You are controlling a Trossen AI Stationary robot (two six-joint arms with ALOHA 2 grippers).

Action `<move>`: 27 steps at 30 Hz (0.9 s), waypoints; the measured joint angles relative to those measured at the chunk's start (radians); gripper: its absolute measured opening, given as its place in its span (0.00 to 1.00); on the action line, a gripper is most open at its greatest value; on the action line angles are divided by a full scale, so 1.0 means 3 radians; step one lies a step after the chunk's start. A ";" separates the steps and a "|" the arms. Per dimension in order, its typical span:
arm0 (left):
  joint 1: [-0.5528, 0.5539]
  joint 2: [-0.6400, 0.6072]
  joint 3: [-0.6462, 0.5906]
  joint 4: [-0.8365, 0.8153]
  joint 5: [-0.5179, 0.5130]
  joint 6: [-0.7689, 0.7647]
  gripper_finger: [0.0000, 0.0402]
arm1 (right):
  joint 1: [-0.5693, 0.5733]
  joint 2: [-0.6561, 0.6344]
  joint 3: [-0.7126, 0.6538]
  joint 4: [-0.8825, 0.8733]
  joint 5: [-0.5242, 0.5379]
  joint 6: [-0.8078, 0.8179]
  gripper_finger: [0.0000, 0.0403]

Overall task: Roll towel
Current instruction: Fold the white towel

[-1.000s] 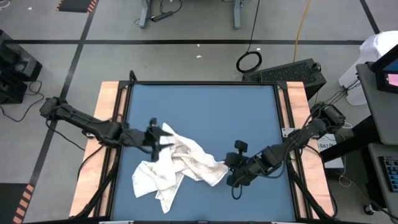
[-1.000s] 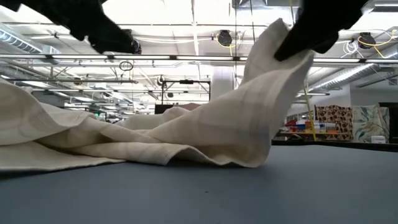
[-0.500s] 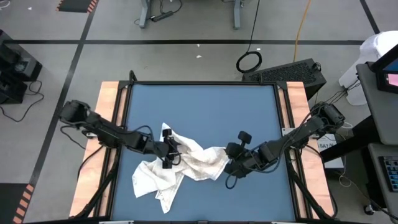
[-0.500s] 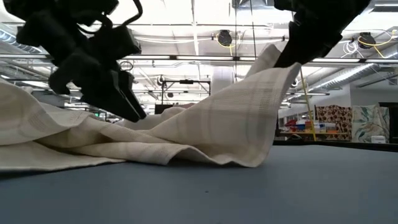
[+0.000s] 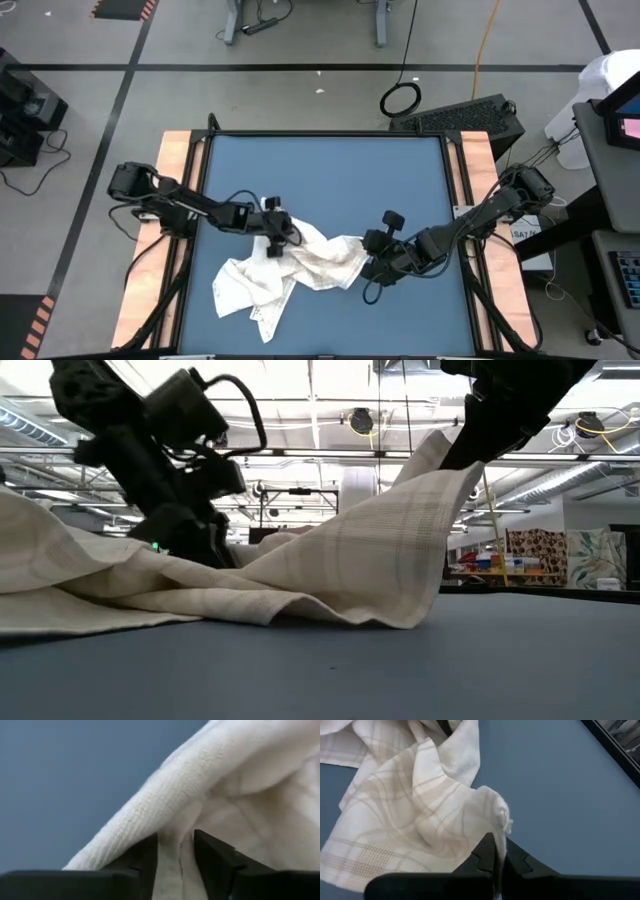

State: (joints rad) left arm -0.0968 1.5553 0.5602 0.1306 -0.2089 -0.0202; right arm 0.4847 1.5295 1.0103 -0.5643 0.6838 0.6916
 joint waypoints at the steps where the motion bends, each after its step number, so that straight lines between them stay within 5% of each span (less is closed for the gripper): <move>1: 0.0029 0.0023 0.0000 0.0059 -0.0001 0.0016 0.28 | 0.0001 0.0000 0.0000 0.0001 0.0000 0.0000 0.00; 8: 0.0106 0.0004 0.0013 0.0445 0.0000 0.0008 0.03 | 0.0005 0.0000 0.0000 0.0041 -0.0020 -0.0001 0.00; 19: -0.0145 -0.0172 0.0327 -0.0006 0.0261 -0.0165 0.01 | 0.0079 0.0000 0.0000 0.0025 -0.0188 0.0001 0.00; 27: -0.0498 -0.0690 0.0797 -0.0992 0.0200 -0.0141 0.01 | 0.0295 0.0000 0.0000 -0.0073 -0.0203 0.0011 0.00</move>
State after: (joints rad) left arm -0.2461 1.3482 0.7994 -0.1671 -0.1488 -0.0627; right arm 0.5730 1.5295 1.0103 -0.5863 0.6228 0.6949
